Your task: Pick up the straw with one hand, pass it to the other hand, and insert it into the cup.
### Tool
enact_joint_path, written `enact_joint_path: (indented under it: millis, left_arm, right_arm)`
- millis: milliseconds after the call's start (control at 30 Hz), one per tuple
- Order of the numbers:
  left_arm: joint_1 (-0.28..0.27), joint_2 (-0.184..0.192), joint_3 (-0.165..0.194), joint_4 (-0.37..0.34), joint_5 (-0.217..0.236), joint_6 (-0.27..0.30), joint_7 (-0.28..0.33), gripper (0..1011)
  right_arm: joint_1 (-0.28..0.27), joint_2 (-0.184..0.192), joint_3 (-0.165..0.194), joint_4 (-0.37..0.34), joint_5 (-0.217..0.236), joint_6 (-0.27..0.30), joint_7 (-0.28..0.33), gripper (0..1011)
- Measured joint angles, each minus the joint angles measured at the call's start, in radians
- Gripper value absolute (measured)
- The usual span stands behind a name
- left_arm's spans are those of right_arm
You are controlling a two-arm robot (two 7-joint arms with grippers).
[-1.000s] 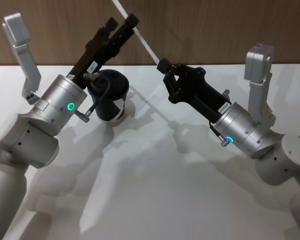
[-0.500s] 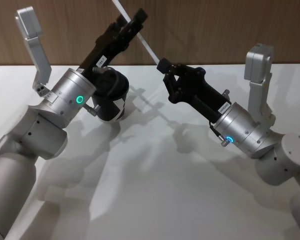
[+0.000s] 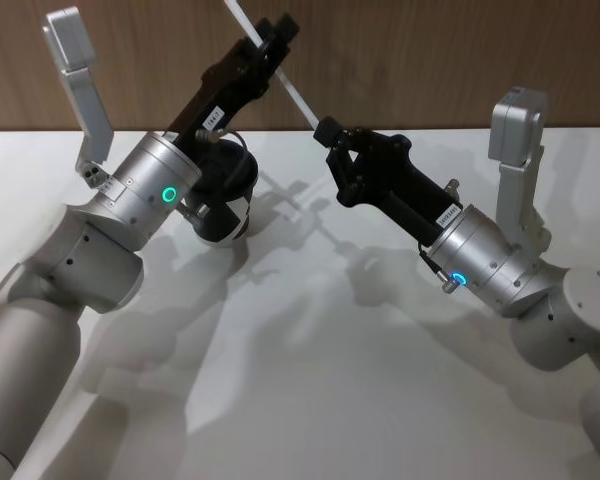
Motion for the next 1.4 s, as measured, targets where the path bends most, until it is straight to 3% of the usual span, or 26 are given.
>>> enact_joint_path:
  millis: [367,833,1167,1400]
  left_arm:
    - [0.004,0.003,0.010,-0.018,0.009,-0.019,0.009,149]
    - [0.013,0.008,0.012,-0.035,0.017,-0.032,0.019,29]
    - [0.018,0.013,0.011,-0.046,0.027,-0.038,0.027,0]
    - [0.024,0.029,0.019,-0.072,0.058,-0.039,0.048,0]
  right_arm:
    - [0.000,0.000,0.000,0.000,0.000,0.000,0.000,9]
    - [0.000,0.000,0.000,0.000,0.000,0.000,0.000,21]
    - [0.000,0.000,0.000,0.000,0.000,0.000,0.000,296]
    - [0.000,0.000,0.000,0.000,0.000,0.000,0.000,515]
